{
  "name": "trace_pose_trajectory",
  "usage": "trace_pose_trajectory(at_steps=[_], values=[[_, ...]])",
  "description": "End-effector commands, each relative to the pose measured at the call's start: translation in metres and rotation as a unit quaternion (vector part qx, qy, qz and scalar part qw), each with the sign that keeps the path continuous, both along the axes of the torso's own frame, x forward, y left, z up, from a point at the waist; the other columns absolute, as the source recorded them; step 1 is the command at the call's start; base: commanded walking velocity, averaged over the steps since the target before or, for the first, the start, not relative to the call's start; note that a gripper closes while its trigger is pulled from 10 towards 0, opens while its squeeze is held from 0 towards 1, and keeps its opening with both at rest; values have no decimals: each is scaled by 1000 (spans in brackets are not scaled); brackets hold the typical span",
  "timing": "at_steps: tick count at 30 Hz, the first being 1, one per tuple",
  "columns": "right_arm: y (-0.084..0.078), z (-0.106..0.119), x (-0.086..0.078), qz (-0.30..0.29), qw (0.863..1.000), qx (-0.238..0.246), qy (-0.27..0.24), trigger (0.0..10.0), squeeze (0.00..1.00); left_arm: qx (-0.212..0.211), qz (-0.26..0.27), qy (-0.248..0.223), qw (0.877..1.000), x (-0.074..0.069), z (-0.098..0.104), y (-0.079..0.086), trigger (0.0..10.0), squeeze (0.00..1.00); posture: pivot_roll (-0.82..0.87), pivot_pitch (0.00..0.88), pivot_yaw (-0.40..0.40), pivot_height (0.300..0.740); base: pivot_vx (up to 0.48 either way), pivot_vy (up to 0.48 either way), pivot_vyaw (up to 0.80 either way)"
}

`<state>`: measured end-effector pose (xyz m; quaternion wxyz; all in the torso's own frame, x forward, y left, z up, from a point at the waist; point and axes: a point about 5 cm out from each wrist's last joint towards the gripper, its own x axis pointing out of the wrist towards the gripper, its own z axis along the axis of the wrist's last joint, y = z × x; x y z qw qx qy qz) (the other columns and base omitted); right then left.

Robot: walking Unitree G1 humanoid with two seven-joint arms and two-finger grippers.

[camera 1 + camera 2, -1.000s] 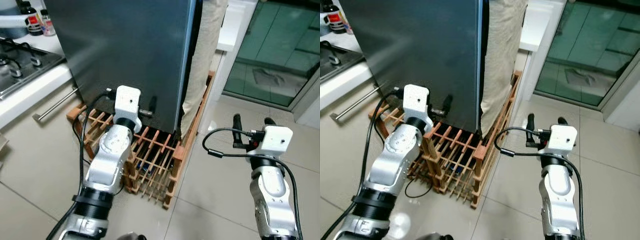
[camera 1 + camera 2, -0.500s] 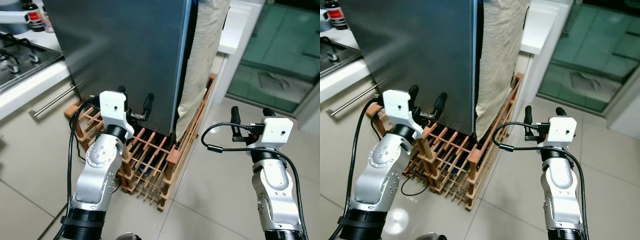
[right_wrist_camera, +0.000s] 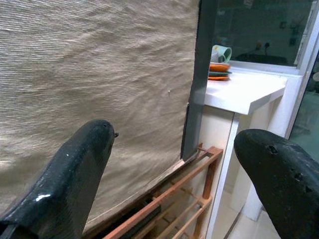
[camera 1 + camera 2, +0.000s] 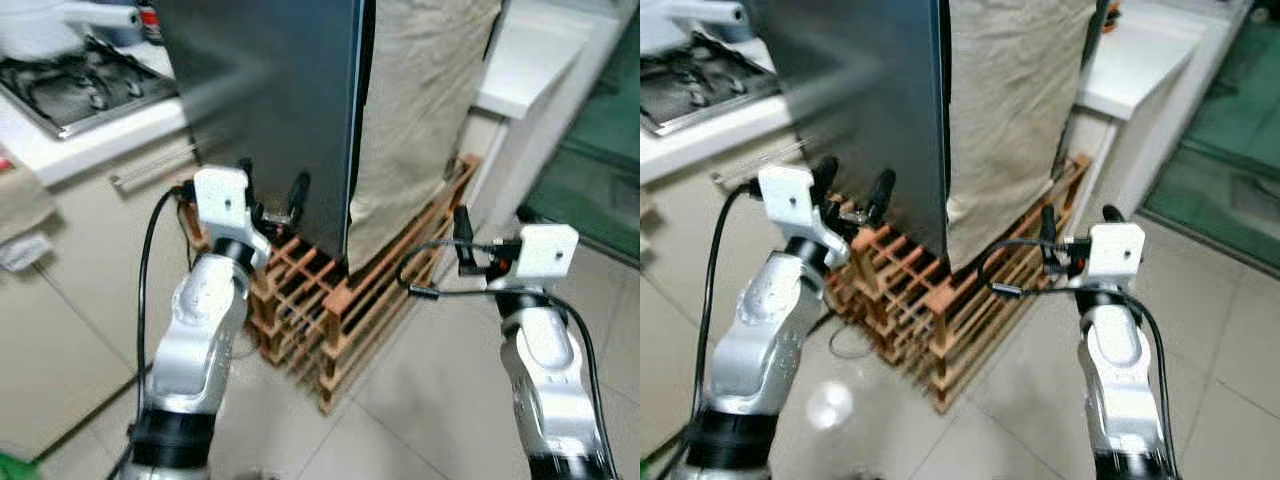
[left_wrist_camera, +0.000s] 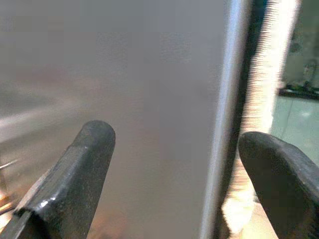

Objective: Restocking fridge

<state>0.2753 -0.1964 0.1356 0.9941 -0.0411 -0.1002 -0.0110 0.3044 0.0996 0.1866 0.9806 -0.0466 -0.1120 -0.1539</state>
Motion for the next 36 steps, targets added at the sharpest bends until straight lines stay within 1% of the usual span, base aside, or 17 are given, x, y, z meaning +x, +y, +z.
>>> trace_pose_trajectory(at_steps=[1, 3, 5, 6, 7, 8, 11, 12, 13, 14, 16, 17, 19, 20, 22, 30, 36], values=[[-1, -1, 0, 1, 1000, -1, 7, 10000, 0, 20, 0, 23, 1000, 8, -7, -3, 10000, 0, -95, 0, 7, 740, 0, 0, 0], [-1, -1, 0, 1, 1000, -1, 7, 10000, 0, 20, 0, 23, 1000, 8, -7, -3, 10000, 0, -95, 0, 7, 740, 0, 0, 0], [2, -2, 2, 6, 1000, 0, 8, 10000, 0, 25, -34, 50, 998, 22, -14, -19, 10000, 0, -104, 0, 13, 740, 0, 0, 0], [3, -2, 2, 8, 1000, 0, 9, 10000, 0, 20, -51, 60, 997, 27, -16, -26, 10000, 0, -113, 0, 17, 740, 0, 0, 0], [3, -2, 2, 9, 1000, 0, 9, 10000, 0, 17, -59, 66, 996, 30, -16, -31, 10000, 0, -113, 0, 17, 740, 0, 0, 0], [3, -2, 2, 9, 1000, 0, 9, 10000, 0, 17, -59, 66, 996, 30, -16, -31, 10000, 0, -113, 0, 17, 740, 0, 0, 0], [2, -6, -2, 14, 1000, -3, 17, 10000, 0, 18, -78, 79, 994, 41, -19, -46, 10000, 0, -134, 0, 23, 740, 0, 0, 0], [2, -7, -2, 16, 1000, -4, 19, 10000, 0, 18, -80, 82, 993, 43, -19, -48, 10000, 0, -134, 0, 23, 740, 0, 0, 0], [1, -9, -3, 18, 1000, -5, 23, 10000, 0, 16, -79, 86, 993, 48, -20, -51, 10000, 0, -143, 0, 25, 740, 0, 0, 0], [1, -9, -3, 18, 1000, -5, 23, 10000, 0, 16, -79, 86, 993, 48, -20, -51, 10000, 0, -143, 0, 25, 740, 0, 0, 0], [1, -11, -4, 19, 999, -6, 27, 10000, 0, 12, -73, 94, 993, 56, -19, -54, 10000, 0, -151, 0, 29, 740, 0, 0, 0], [1, -11, -4, 19, 999, -6, 27, 10000, 0, 12, -73, 94, 993, 56, -19, -54, 10000, 0, -151, 0, 29, 740, 0, 0, 0], [1, -12, -5, 19, 999, -6, 28, 10000, 0, 7, -72, 96, 993, 62, -16, -59, 10000, 0, -165, 0, 37, 740, 0, 0, 0], [1, -12, -5, 19, 999, -6, 28, 10000, 0, 7, -72, 96, 993, 62, -16, -59, 10000, 0, -165, 0, 37, 740, 0, 0, 0], [1, -13, -6, 18, 999, -6, 29, 10000, 0, 1, -74, 94, 993, 68, -12, -64, 10000, 0, -171, 0, 40, 740, 0, 0, 0], [0, -16, -7, 20, 999, -5, 35, 10000, 0, -14, -86, 95, 992, 71, -12, -71, 10000, 0, -173, 0, 42, 740, 0, 0, 0], [2, -19, -7, 27, 999, -1, 41, 10000, 0, -11, -101, 96, 990, 71, -13, -78, 10000, 0, -170, 0, 41, 740, 0, 0, 0]])
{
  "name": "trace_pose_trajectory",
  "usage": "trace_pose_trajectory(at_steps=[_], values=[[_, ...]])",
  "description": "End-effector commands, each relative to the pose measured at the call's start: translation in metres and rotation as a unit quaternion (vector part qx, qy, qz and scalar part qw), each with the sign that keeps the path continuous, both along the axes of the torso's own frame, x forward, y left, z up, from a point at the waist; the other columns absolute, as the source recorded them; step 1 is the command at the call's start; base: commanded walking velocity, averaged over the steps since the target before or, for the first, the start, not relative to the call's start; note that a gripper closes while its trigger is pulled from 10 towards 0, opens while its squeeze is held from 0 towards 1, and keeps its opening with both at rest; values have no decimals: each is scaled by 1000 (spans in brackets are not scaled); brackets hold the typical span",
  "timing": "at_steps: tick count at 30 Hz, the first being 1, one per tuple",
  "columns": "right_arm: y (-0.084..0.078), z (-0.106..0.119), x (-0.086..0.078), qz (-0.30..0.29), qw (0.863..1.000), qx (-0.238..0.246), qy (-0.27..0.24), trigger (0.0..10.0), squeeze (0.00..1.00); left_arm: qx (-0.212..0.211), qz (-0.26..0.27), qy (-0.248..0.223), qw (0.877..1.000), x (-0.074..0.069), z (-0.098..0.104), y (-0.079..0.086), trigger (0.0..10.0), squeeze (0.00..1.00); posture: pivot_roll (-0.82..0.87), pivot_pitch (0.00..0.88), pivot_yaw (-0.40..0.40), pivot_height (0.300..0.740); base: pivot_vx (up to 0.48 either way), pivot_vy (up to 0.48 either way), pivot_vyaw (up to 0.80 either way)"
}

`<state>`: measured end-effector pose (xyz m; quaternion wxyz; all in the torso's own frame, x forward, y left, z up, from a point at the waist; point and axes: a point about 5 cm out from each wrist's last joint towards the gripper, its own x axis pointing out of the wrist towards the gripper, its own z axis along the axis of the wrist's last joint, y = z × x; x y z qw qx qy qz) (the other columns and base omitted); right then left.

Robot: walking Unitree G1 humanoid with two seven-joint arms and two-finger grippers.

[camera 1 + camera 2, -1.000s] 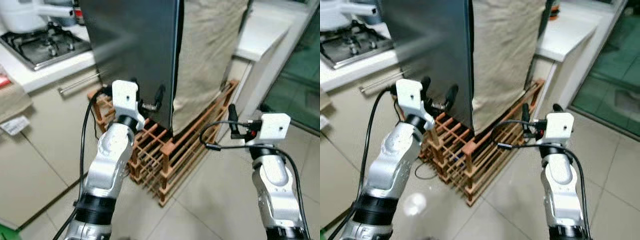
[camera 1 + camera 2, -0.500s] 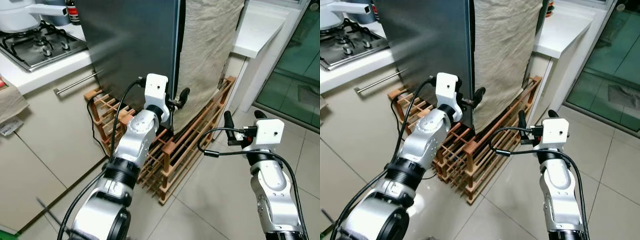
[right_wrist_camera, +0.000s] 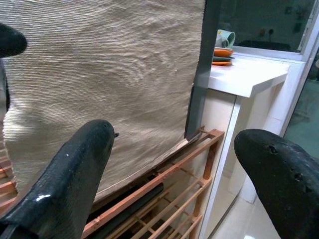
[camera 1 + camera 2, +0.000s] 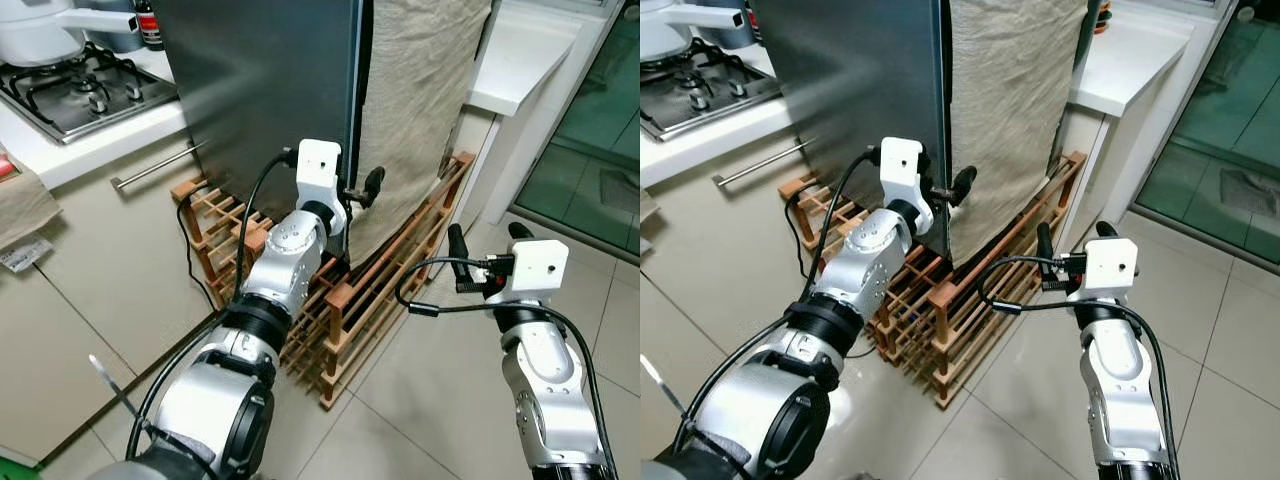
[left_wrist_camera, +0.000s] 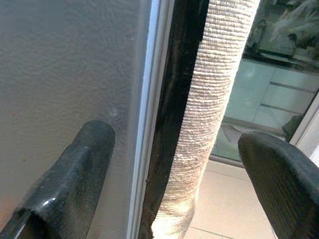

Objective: Restocking fridge

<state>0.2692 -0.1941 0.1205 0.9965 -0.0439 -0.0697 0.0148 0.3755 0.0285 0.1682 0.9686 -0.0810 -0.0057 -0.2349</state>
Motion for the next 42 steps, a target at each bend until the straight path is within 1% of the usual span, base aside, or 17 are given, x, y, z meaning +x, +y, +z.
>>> trace_pose_trajectory(at_steps=[1, 3, 7, 11, 14, 17, 19, 20, 24, 29, 31, 32, 33, 35, 36, 39, 42], values=[[1, -4, 0, 4, 1000, 4, 11, 10000, 0, -5, -17, -7, 1000, 0, 5, -10, 10000, 0, -166, 0, 41, 740, 0, 0, 0], [1, -4, 0, 4, 1000, 4, 11, 10000, 0, -5, -20, -7, 1000, 0, 5, -12, 10000, 0, -165, 0, 42, 740, 0, 0, 0], [2, -4, 1, 6, 1000, 5, 11, 10000, 0, -19, -39, -8, 999, 0, 11, -21, 10000, 0, -165, 0, 42, 740, 0, 0, 0], [2, -5, 1, 6, 1000, 5, 12, 10000, 0, -47, -54, 5, 997, 1, 16, -26, 10000, 0, -165, 0, 42, 740, 0, 0, 0], [2, -5, 0, 7, 1000, 4, 13, 10000, 0, -56, -60, 5, 997, 1, 20, -30, 10000, 0, -165, 0, 42, 740, 0, 0, 0], [2, -6, -1, 7, 1000, 3, 15, 10000, 0, -87, -74, 14, 993, 2, 25, -34, 10000, 0, -176, 0, 46, 740, 0, 0, 0], [1, -7, -1, 7, 1000, 2, 16, 10000, 0, -96, -84, 12, 992, 2, 29, -36, 10000, 0, -179, 0, 49, 740, 0, 0, 0], [1, -7, -2, 6, 1000, 1, 17, 10000, 0, -92, -90, 2, 992, 1, 31, -36, 10000, 0, -179, 0, 49, 740, 0, 0, 0], [0, -8, -3, 4, 1000, 0, 19, 10000, 0, -77, -91, -5, 993, 1, 31, -36, 10000, 0, -181, 0, 49, 740, 0, 0, 0], [-1, -9, -3, 3, 1000, -1, 22, 10000, 0, -76, -94, -8, 993, -1, 29, -36, 10000, 0, -179, 0, 48, 740, 0, 0, 0], [-1, -10, -3, 3, 1000, -1, 24, 10000, 0, -69, -94, -17, 993, -3, 30, -36, 10000, 0, -179, 0, 48, 740, 0, 0, 0], [-2, -11, -4, 2, 1000, -2, 25, 10000, 0, -43, -85, -48, 994, -6, 31, -34, 10000, 0, -174, 0, 46, 740, 0, 0, 0], [-2, -11, -4, 2, 1000, -2, 25, 10000, 0, -32, -80, -59, 994, -7, 31, -33, 10000, 0, -174, 0, 46, 740, 0, 0, 0], [-2, -11, -4, 2, 1000, -2, 25, 10000, 0, -25, -77, -66, 995, -8, 31, -32, 10000, 0, -174, 0, 46, 740, 0, 0, 0], [-2, -12, -5, 1, 1000, -2, 27, 10000, 0, -11, -65, -82, 994, -10, 31, -28, 10000, 0, -171, 0, 47, 740, 0, 0, 0], [-3, -13, -6, 1, 1000, -2, 29, 10000, 0, -16, -67, -87, 994, -14, 32, -28, 10000, 0, -163, 0, 40, 740, 0, 0, 0], [-2, -14, -5, 3, 1000, -3, 31, 10000, 0, -23, -77, -80, 994, -17, 30, -30, 10000, 0, -163, 0, 40, 740, 0, 0, 0]])
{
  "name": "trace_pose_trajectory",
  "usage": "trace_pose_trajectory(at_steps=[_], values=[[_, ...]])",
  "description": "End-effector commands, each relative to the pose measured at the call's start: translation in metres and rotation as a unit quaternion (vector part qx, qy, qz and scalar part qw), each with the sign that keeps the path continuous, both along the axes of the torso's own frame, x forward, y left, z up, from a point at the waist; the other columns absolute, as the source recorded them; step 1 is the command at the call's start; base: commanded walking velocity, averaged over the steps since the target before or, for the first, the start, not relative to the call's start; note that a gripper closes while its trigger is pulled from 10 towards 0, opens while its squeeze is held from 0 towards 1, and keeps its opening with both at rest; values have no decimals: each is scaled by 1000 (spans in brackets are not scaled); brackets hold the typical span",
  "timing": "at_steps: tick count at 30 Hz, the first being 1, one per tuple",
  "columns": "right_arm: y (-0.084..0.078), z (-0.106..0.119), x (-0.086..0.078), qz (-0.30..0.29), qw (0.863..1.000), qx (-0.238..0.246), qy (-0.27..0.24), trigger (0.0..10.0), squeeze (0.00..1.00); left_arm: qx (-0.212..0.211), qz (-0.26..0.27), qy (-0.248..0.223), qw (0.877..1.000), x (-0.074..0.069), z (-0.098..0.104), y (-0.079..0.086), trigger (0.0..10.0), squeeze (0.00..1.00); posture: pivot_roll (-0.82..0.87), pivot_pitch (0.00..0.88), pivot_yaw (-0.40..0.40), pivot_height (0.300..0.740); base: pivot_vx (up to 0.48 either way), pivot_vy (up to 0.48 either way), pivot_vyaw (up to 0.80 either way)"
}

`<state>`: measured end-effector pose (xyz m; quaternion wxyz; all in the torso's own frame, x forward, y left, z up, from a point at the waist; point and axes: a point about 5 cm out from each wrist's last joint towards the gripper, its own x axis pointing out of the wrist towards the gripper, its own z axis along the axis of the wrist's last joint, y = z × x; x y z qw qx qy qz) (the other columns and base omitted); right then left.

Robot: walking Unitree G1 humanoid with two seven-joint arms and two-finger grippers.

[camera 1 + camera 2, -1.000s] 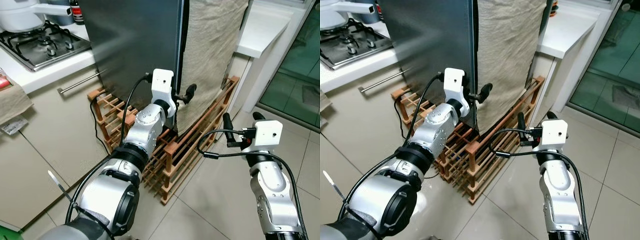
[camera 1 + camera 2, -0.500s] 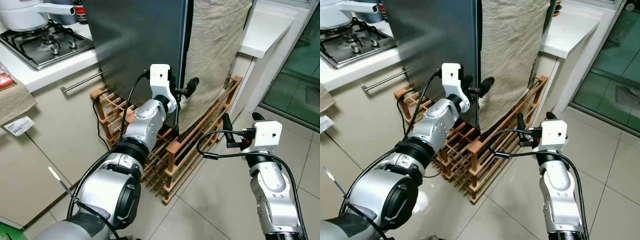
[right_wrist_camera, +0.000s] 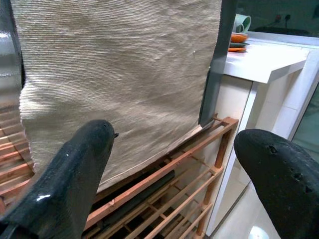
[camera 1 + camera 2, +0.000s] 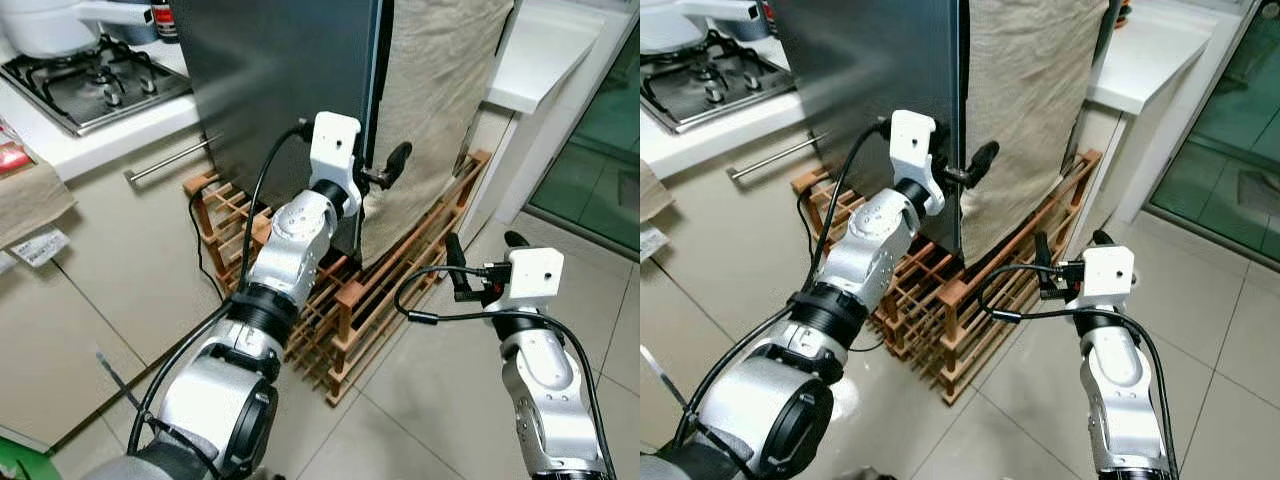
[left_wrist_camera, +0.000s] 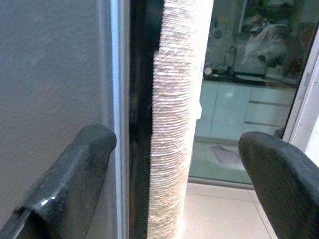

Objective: Restocking fridge

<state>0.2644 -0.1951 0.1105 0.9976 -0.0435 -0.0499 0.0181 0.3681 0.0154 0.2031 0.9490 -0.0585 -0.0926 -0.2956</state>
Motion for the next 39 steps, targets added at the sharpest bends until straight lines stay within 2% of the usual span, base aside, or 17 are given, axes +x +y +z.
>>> trace_pose_trajectory(at_steps=[1, 8, 16, 31, 35, 39], values=[[-1, -4, 0, 1, 1000, -3, 11, 10000, 0, -20, -23, 16, 999, -10, -5, -17, 10000, 0, -163, 0, 40, 740, 0, 0, 0], [-1, -3, 3, 2, 1000, -4, 9, 10000, 0, -40, -43, 42, 997, -12, -5, -24, 10000, 0, -161, 0, 40, 740, 0, 0, 0], [0, -2, 3, 3, 1000, -6, 7, 10000, 0, -42, -35, 100, 993, -3, -15, -32, 10000, 0, -172, 0, 44, 740, 0, 0, 0], [-1, 0, 3, 1, 1000, -6, 1, 10000, 0, -84, -83, 125, 985, -2, -5, -52, 10000, 0, -184, 0, 49, 740, 0, 0, 0], [-1, 1, 4, 0, 1000, -5, 0, 10000, 0, -116, -102, 136, 978, -3, 1, -57, 10000, 0, -187, 0, 51, 740, 0, 0, 0], [-1, 1, 4, -2, 1000, -4, -1, 10000, 0, -133, -150, 107, 974, -8, 14, -65, 10000, 0, -189, 0, 54, 740, 0, 0, 0]])
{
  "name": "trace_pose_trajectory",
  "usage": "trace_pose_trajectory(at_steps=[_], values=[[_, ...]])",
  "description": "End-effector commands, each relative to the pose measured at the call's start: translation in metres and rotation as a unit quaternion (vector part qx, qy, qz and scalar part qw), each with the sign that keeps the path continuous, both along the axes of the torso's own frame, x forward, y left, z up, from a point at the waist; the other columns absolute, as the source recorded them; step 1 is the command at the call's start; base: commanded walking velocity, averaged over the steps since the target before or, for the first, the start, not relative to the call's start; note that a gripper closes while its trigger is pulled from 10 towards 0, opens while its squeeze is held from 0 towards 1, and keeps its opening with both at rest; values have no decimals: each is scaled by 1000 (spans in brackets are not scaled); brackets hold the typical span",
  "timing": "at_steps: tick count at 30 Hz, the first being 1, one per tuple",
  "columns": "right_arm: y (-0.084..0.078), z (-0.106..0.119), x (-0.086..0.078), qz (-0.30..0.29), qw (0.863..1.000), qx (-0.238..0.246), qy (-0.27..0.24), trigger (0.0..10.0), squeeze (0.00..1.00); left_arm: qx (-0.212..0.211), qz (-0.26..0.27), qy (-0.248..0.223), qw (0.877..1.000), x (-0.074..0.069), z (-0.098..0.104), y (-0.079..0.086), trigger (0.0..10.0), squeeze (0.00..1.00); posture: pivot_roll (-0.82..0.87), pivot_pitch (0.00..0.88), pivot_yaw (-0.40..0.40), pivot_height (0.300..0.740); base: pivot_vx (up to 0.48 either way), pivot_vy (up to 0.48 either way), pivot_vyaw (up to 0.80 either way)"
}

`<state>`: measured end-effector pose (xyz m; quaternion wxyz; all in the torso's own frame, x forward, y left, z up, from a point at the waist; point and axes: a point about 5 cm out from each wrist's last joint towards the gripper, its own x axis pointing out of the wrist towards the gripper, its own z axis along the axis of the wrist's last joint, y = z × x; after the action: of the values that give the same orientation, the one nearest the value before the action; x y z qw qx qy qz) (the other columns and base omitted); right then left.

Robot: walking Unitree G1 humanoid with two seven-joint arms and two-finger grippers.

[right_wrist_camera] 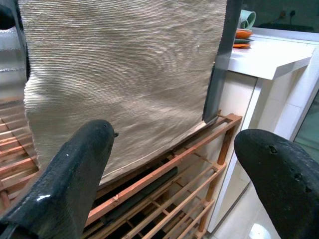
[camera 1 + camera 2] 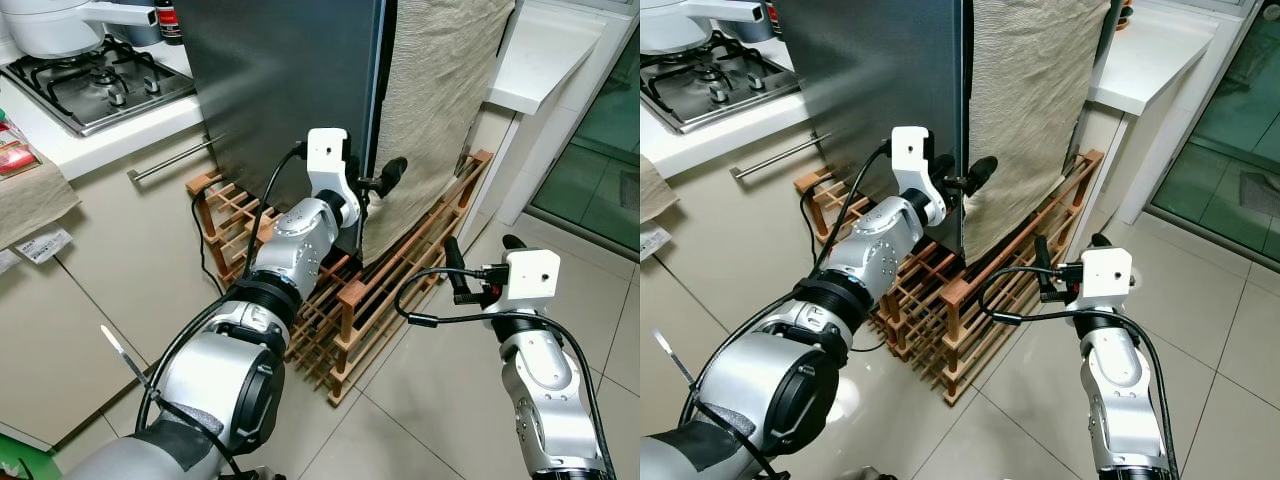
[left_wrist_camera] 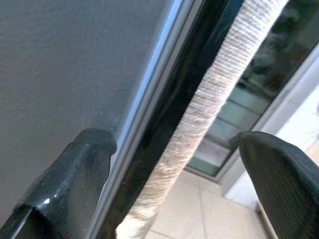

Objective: Restocking fridge

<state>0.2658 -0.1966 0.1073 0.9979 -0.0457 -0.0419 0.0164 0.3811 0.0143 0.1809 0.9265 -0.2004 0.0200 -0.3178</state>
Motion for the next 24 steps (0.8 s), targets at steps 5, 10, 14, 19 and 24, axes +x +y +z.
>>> trace_pose_trajectory(at_steps=[5, 10, 14, 19, 24], values=[[1, 3, 3, -1, 1000, -2, -7, 10000, 0, -5, -163, -138, 977, -38, 43, -76, 10000, 0, -189, 0, 54, 740, 0, 0, 0], [1, 3, 3, 0, 1000, -2, -8, 10000, 0, -15, -199, -164, 966, -48, 52, -80, 10000, 0, -178, 0, 50, 740, 0, 0, 0], [2, 3, 4, 2, 1000, -3, -8, 10000, 0, -12, -198, -164, 966, -48, 53, -81, 10000, 0, -173, 0, 48, 740, 0, 0, 0], [4, 3, 7, 5, 1000, -3, -9, 10000, 0, 5, -187, -142, 972, -49, 44, -89, 10000, 0, -173, 0, 48, 740, 0, 0, 0], [4, 4, 8, 5, 1000, -4, -10, 10000, 0, 6, -190, -96, 977, -51, 34, -95, 10000, 0, -181, 0, 54, 740, 0, 0, 0]])
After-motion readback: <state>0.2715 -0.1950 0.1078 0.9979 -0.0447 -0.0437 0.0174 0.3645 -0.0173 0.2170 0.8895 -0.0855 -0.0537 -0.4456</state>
